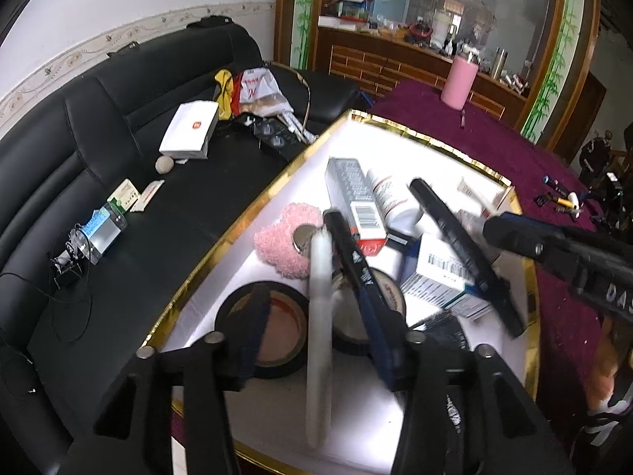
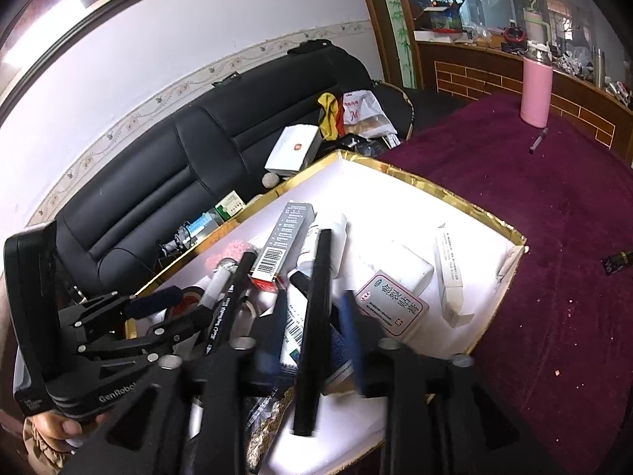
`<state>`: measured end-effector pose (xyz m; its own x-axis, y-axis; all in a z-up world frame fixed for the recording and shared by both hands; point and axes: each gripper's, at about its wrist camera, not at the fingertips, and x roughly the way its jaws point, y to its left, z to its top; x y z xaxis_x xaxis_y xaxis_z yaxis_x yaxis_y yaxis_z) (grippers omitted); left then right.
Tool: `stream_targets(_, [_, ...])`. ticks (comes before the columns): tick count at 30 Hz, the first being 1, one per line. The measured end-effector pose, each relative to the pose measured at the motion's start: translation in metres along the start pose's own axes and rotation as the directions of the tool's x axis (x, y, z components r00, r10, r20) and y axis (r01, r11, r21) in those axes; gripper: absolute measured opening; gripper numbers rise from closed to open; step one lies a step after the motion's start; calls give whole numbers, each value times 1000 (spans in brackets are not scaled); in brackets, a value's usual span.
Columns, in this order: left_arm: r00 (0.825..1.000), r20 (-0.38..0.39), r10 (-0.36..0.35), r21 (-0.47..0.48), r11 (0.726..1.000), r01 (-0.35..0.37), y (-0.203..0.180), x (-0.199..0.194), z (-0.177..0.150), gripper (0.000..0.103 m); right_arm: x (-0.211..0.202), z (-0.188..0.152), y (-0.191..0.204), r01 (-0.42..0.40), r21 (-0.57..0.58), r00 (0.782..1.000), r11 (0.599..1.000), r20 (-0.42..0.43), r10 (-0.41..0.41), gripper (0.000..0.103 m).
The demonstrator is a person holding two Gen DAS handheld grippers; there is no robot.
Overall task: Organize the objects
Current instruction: 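Open the left tool to release the white stick while the right releases the marker, then move both tools away from the box over the red-capped black marker on the table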
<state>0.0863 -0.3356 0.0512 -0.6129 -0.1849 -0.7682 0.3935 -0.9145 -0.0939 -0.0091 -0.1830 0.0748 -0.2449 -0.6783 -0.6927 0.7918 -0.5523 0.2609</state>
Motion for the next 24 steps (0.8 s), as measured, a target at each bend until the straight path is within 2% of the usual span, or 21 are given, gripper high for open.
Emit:
stream_targets(1, [1000,8,1,-2,1000,-1,0,-2,1,53,-4,-1,0,-1,0,1000,1000,10,1,51])
stream_targets(3, [1000,23,-3,-3,1000,3,-3,-7,3,53,-14,-2,0,3,1,1000,1000,30,-3,54])
stream_targets(6, [999,37,-4,6,1000,4,-12,-13,7,55,-30,-6,-3,-2,7,998,1000,56,1,66])
stream_targets(11, [999,48,-8,52,999,5,-36,-21,12,57,-60,-16,-16,6,33,996,999,89,-9,91])
stream_targets(18, [997,67,-24,109,994,17,-74,-33,18,58,-102,-40,-45,16,72,991,997,130,-25,94])
stream_targets(24, [996,72,-43,177,984,29,-120,-40,23,58,-132,-66,-88,41,149,987,988,147,-64,95])
